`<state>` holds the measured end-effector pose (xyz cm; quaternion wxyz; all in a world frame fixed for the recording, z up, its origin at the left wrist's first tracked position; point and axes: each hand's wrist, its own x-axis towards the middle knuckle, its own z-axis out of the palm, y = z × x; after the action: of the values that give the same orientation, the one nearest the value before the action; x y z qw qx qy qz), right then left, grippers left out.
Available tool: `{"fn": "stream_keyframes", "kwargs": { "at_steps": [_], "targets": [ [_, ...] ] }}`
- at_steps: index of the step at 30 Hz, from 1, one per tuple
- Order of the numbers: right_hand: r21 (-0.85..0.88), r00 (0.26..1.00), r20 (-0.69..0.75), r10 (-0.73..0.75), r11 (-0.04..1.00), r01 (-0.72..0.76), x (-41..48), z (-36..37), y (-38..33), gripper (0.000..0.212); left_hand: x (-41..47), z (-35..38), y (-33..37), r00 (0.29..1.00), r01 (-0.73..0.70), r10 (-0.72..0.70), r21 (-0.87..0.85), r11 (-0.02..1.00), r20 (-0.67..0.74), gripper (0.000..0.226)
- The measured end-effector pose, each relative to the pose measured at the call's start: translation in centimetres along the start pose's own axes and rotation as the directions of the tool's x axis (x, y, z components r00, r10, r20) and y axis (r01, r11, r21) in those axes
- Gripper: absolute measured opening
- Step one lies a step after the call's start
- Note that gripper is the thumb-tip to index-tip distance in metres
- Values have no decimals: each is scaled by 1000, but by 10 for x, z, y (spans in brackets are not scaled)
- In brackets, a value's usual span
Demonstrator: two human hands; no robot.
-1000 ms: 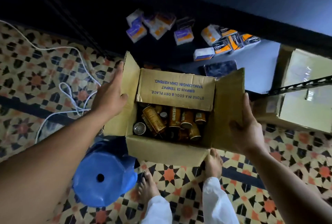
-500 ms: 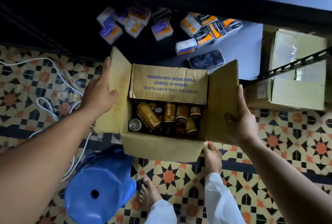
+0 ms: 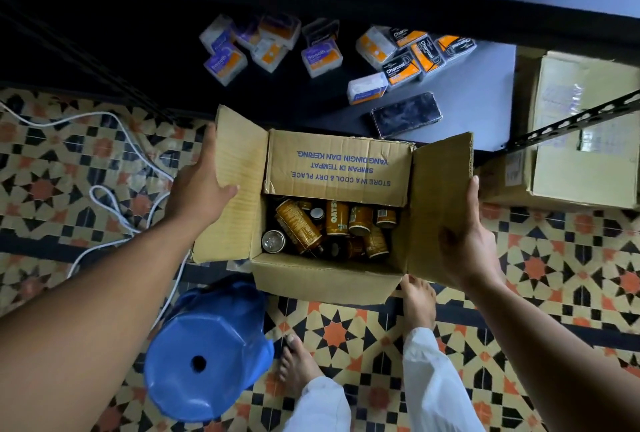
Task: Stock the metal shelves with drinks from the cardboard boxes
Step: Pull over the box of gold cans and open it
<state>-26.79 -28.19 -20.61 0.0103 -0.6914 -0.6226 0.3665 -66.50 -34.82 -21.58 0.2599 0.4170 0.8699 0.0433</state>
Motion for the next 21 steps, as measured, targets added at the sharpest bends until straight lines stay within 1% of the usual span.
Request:
{"fn": "stream_keyframes", "kwargs": {
  "at_steps": [3, 5, 8, 10, 11, 14, 16, 18, 19, 21],
  "targets": [
    [-26, 999, -41, -36, 999, 35, 1, -1, 3, 95, -3, 3, 0, 999, -47, 48, 56, 997, -21, 109],
    [-95, 996, -54, -67, 994, 62, 2, -1, 6, 99, -8, 6, -1, 993, -113, 118, 133, 985, -29, 108],
    [-266, 998, -43, -49, 963, 35, 5, 0, 10, 103, -12, 15, -8, 983, -151, 173, 250, 957, -67, 105],
    [-407, 998, -18, -60, 912, 48, 8, 3, 11, 102, -13, 22, -11, 975, -180, 211, 300, 937, -74, 101],
    [-471, 998, -10, -58, 881, 47, 11, 5, 12, 101, -13, 26, -11, 973, -196, 223, 309, 931, -54, 99],
    [-601, 997, -55, -48, 799, 5, 18, 12, 14, 95, -12, 39, -8, 977, -214, 211, 272, 938, 40, 93],
    [-669, 995, -83, -55, 743, -15, 25, 20, 21, 91, -10, 52, -4, 978, -200, 184, 203, 959, 95, 91],
    [-709, 995, -75, -73, 705, -2, 33, 30, 32, 88, -8, 69, 0, 976, -182, 160, 150, 972, 145, 89],
    [-708, 995, -56, -88, 706, 22, 38, 37, 39, 86, -5, 78, 0, 975, -177, 154, 142, 974, 162, 90],
    [-656, 990, 2, -143, 747, 109, 50, 54, 48, 84, 3, 98, -1, 977, -172, 148, 153, 973, 154, 95]
  ]
}}
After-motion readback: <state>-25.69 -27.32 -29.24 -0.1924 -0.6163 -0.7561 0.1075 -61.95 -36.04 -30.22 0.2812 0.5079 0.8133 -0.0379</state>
